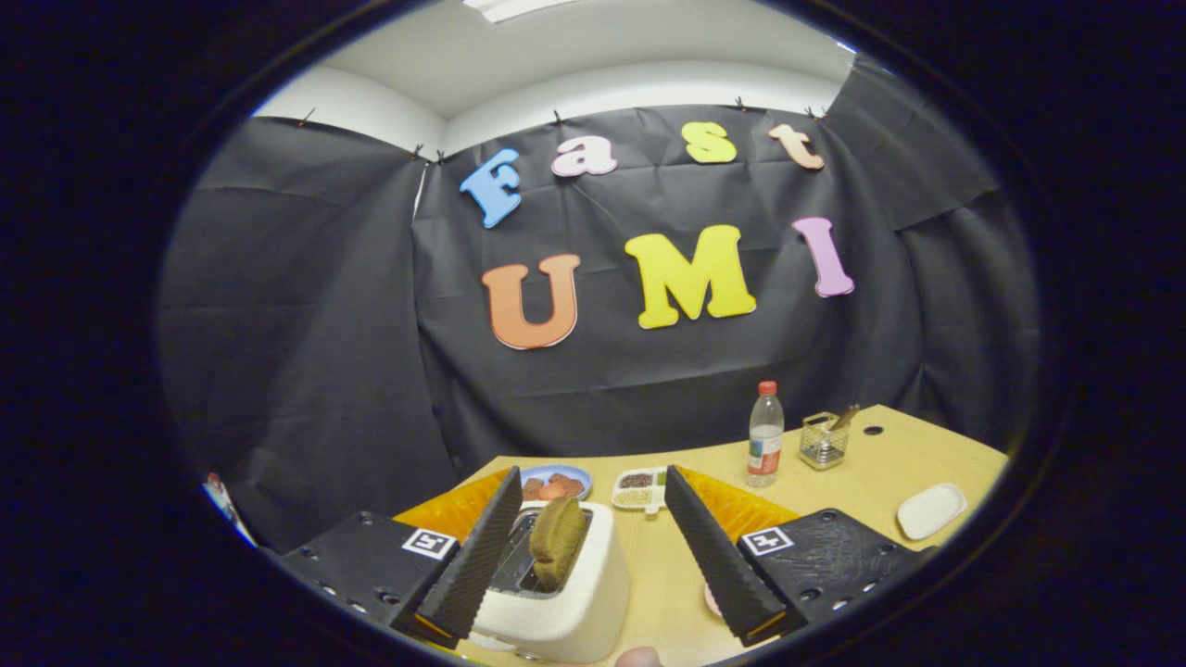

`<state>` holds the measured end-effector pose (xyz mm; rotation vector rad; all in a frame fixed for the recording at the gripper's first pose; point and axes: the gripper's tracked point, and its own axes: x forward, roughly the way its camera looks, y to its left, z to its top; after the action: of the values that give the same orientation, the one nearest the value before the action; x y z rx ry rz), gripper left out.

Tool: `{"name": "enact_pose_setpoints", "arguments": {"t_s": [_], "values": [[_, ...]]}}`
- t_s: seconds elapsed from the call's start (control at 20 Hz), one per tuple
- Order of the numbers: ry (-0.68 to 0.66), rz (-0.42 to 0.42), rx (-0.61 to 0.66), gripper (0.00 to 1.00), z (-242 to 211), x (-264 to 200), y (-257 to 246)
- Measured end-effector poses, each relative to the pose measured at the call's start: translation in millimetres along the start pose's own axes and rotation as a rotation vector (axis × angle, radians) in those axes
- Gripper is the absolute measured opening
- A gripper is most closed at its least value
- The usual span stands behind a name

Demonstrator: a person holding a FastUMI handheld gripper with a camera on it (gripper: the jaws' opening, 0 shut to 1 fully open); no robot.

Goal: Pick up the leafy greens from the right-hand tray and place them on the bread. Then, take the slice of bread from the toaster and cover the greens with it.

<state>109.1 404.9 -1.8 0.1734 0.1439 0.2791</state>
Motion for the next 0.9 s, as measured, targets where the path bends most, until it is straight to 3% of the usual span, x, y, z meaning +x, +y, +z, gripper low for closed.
{"name": "enact_pose_setpoints", "arguments": {"t_s": [0.15,0.35,0.45,0.5,0.65,0.8,0.9], "values": [[0.060,-0.049,-0.008,0.95,-24.0,20.1,5.8],[0.160,-0.054,0.013,0.94,-51.8,36.4,16.3],[0.202,-0.041,0.004,0.85,-62.5,42.3,25.0],[0.213,-0.040,-0.003,0.74,-66.3,45.3,26.9],[0.237,-0.056,-0.006,0.56,-74.3,51.4,23.7],[0.258,-0.064,0.000,0.23,-78.1,56.3,22.3],[0.237,-0.053,0.010,0.16,-68.7,54.7,23.5]]}}
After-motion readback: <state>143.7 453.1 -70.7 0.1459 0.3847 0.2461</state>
